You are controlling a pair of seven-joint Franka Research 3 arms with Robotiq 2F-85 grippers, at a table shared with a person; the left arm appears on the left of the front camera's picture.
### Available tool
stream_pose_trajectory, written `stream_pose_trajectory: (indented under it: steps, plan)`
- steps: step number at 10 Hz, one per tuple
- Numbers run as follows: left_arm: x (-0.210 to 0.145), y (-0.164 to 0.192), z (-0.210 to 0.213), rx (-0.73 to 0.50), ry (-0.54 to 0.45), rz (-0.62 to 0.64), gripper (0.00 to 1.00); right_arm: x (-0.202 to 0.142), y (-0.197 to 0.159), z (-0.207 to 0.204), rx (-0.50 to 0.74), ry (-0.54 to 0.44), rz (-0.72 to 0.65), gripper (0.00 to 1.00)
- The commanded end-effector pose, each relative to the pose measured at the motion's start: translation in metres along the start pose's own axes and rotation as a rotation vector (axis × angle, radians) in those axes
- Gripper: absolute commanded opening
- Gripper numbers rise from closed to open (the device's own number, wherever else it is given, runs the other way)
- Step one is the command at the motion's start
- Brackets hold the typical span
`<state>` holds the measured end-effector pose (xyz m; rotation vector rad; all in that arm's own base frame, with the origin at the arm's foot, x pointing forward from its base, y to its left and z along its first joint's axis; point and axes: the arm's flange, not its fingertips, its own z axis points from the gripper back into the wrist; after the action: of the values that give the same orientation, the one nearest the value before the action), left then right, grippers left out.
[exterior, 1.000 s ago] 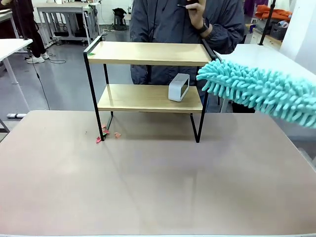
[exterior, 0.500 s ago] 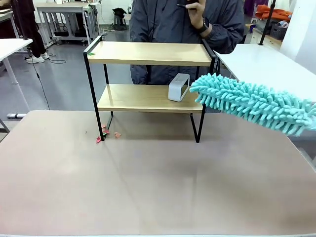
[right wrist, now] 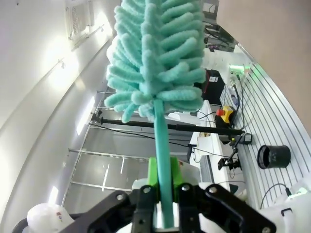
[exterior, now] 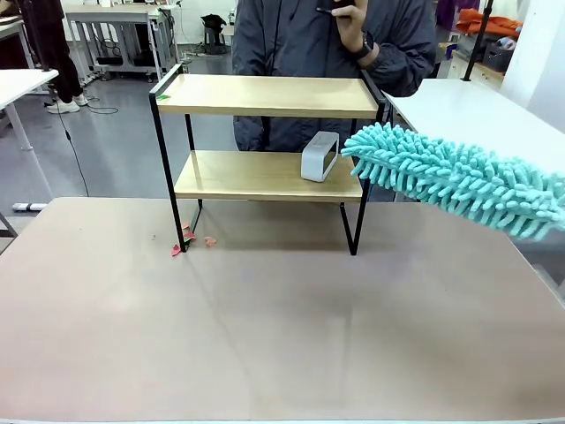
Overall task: Clean the shelf.
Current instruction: Clean the remaining tier of the Shelf with the Duster once objects are removed.
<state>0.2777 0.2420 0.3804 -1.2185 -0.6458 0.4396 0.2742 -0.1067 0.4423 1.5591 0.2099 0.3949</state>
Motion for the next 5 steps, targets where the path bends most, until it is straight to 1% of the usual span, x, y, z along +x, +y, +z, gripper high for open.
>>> stream_pose_trajectory:
  steps: [1,2,3,4,5]
  plan:
    - [-0.005,0.0,-0.003,-0.023,-0.012,-0.021,1.0,0.0,0.004,-0.003,-0.012,-0.026,-0.023,0.12]
    - [-0.005,0.0,-0.003,-0.023,-0.012,-0.021,1.0,0.008,0.021,-0.016,-0.06,-0.109,0.0,0.12]
    - [-0.005,0.0,-0.003,-0.023,-0.012,-0.021,1.0,0.021,0.049,-0.035,-0.125,-0.171,0.053,0.12]
    - [-0.005,0.0,-0.003,-0.023,-0.012,-0.021,1.0,0.038,0.08,-0.058,-0.193,-0.186,0.106,0.12]
    - [-0.005,0.0,-0.003,-0.023,-0.012,-0.021,1.0,0.058,0.102,-0.077,-0.243,-0.188,0.117,0.12]
